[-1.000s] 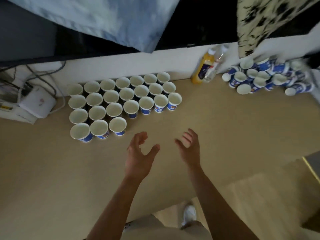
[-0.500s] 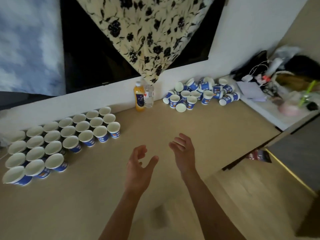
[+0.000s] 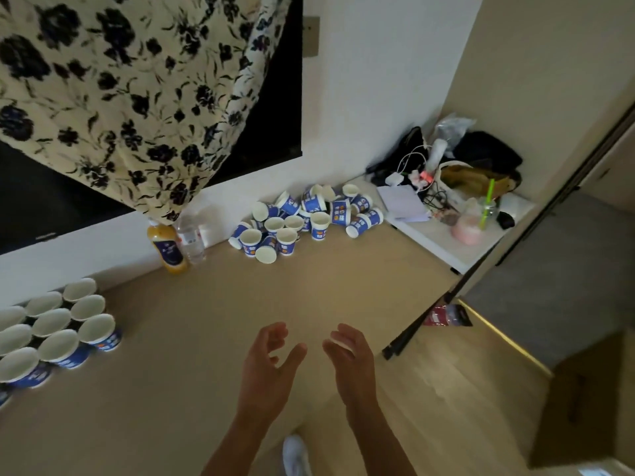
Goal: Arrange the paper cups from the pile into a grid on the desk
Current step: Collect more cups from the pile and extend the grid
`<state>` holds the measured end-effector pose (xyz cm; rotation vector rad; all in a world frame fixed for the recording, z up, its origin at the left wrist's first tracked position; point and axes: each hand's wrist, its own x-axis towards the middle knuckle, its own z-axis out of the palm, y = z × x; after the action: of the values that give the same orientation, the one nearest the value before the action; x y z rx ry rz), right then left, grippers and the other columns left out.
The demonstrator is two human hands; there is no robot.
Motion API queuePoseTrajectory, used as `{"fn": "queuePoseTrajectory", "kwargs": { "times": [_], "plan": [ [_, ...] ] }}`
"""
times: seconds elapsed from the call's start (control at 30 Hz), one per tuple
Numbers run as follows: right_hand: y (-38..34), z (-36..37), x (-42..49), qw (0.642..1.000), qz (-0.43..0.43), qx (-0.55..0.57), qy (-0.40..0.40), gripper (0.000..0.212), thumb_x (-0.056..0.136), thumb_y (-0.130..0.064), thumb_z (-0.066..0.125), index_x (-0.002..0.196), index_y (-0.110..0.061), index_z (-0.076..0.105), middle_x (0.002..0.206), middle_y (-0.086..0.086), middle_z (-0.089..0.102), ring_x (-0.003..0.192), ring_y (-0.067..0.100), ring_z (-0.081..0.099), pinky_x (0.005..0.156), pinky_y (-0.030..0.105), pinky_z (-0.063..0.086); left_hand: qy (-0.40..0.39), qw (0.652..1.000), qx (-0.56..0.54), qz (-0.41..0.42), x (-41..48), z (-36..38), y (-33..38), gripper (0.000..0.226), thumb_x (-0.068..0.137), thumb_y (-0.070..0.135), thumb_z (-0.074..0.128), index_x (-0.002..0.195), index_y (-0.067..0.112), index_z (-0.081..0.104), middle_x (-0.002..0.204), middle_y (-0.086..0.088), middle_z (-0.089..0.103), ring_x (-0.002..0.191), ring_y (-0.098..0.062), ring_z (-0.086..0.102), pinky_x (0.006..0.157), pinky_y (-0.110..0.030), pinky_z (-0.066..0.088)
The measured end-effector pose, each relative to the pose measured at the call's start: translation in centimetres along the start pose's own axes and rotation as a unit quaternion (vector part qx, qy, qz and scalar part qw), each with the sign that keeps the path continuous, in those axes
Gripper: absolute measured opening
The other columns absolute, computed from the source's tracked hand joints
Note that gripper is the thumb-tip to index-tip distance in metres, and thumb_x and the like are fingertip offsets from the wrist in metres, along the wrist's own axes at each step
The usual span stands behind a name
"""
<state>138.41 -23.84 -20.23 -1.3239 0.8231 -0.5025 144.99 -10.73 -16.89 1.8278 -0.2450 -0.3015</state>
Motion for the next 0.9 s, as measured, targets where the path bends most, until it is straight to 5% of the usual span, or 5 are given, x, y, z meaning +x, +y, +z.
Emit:
{"fn": "queuePoseTrajectory", "kwargs": {
  "times": [0.1, 0.33, 0.7, 0.9],
  "plan": [
    [-0.4, -2.1, 3.7, 0.999, 0.021, -0.015, 0.024, 0.029, 0.088, -0.008, 0.075, 0.111, -0.023, 0.065, 0.111, 0.002, 0.072, 0.090, 0.003, 0.070, 0.090, 0.034, 0.056, -0.012, 1.000, -0.010, -0.013, 2.9, 3.5, -0.2, 0.038, 0.082, 0.022, 0.081, 0.115, 0.026, 0.062, 0.111, 0.014, 0.068, 0.103, -0.004, 0.064, 0.084, -0.028, 0.052],
    [-3.2, -5.6, 13.8, 0.996, 0.075, -0.003, 0.047, 0.030, 0.090, -0.005, 0.069, 0.117, -0.017, 0.061, 0.112, 0.011, 0.071, 0.107, 0.030, 0.067, 0.089, 0.040, 0.054, -0.029, 0.998, -0.037, -0.045, 10.5, 10.4, 0.9, 0.037, 0.084, 0.017, 0.079, 0.117, 0.020, 0.062, 0.114, 0.008, 0.068, 0.105, -0.007, 0.063, 0.086, -0.031, 0.052],
    [-5.0, -5.3, 27.5, 0.973, 0.211, 0.087, 0.040, 0.051, 0.095, -0.010, 0.066, 0.135, -0.013, 0.035, 0.107, 0.009, 0.066, 0.112, 0.035, 0.063, 0.103, 0.053, 0.047, 0.005, 0.996, -0.026, -0.081, 17.9, 16.3, 3.8, 0.036, 0.084, 0.018, 0.079, 0.116, 0.025, 0.062, 0.113, 0.012, 0.068, 0.105, -0.007, 0.063, 0.082, -0.024, 0.049],
    [-4.2, -4.0, 38.6, 0.947, 0.318, 0.048, 0.020, 0.072, 0.085, -0.032, 0.078, 0.144, -0.010, 0.041, 0.106, 0.008, 0.060, 0.090, 0.020, 0.068, 0.065, 0.034, 0.058, 0.075, 0.993, -0.006, -0.094, 20.3, 18.9, 4.7, 0.039, 0.085, 0.019, 0.077, 0.121, 0.021, 0.061, 0.114, 0.012, 0.068, 0.107, -0.003, 0.062, 0.084, -0.024, 0.048]
  ]
}}
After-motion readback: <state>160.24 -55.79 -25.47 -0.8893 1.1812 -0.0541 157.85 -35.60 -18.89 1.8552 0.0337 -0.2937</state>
